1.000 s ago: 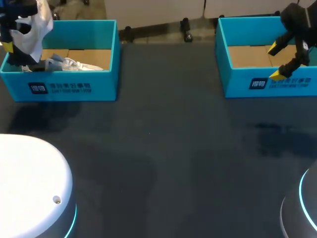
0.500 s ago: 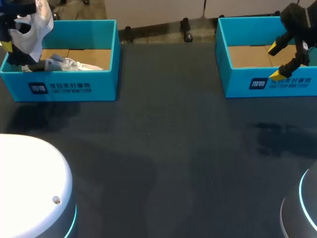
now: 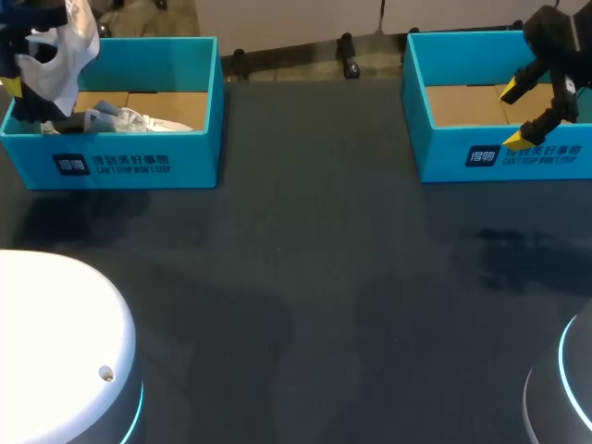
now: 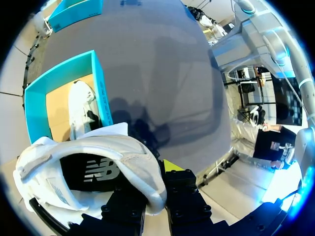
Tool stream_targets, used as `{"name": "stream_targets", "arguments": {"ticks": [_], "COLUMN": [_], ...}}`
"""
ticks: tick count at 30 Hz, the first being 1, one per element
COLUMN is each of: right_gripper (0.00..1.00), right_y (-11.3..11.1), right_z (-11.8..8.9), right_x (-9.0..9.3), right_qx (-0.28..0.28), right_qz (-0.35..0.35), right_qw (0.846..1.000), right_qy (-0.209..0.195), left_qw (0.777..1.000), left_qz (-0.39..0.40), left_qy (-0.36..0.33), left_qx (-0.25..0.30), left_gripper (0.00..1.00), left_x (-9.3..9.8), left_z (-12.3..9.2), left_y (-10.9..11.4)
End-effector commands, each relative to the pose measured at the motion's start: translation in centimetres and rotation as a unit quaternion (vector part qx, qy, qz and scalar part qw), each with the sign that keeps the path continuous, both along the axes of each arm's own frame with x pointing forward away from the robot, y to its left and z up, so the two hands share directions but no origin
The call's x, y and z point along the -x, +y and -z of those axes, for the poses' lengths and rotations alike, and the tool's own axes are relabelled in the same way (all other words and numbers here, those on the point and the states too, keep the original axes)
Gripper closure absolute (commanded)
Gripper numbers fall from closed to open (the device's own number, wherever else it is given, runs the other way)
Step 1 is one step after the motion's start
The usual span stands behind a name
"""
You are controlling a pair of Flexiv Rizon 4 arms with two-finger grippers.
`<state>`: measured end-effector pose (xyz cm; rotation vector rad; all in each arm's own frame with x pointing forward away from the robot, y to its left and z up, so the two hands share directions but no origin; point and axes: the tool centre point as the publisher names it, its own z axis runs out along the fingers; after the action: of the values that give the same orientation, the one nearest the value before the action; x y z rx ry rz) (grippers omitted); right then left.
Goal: Take the shoe out of the shoebox, open the shoe tongue, remove and reinsert the insole, then place the shoe into the shoebox
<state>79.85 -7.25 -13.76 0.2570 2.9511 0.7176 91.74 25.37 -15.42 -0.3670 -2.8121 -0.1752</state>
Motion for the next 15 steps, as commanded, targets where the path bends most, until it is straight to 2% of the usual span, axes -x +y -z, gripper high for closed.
{"name": "stream_targets", "arguments": {"ticks": [1,5,13,15], "right_gripper": [0.00,0.00,0.00,0.00], "right_y": [0.1,0.1,0.1,0.1], "right_z": [0.0,0.0,0.0,0.0], "right_x": [-0.1,-0.1,-0.1,-0.1], "right_qx": [0.001,0.001,0.001,0.001], "right_qz": [0.000,0.000,0.000,0.000], "right_qw": [1.000,1.000,1.000,1.000], "right_qy": [0.001,0.001,0.001,0.001], "left_qw": [1.000,1.000,1.000,0.999], "left_qz": [0.007,0.006,0.011,0.008], "left_qy": [-0.005,-0.005,0.006,0.003], "left_qx": [-0.006,-0.013,-0.022,-0.039], "left_gripper": [1.00,1.00,1.00,1.00], "left_x": [0.2,0.0,-2.3,-2.9], "left_z": [-0.3,-0.3,0.3,0.4], "left_y": [0.6,1.3,3.4,3.7]}}
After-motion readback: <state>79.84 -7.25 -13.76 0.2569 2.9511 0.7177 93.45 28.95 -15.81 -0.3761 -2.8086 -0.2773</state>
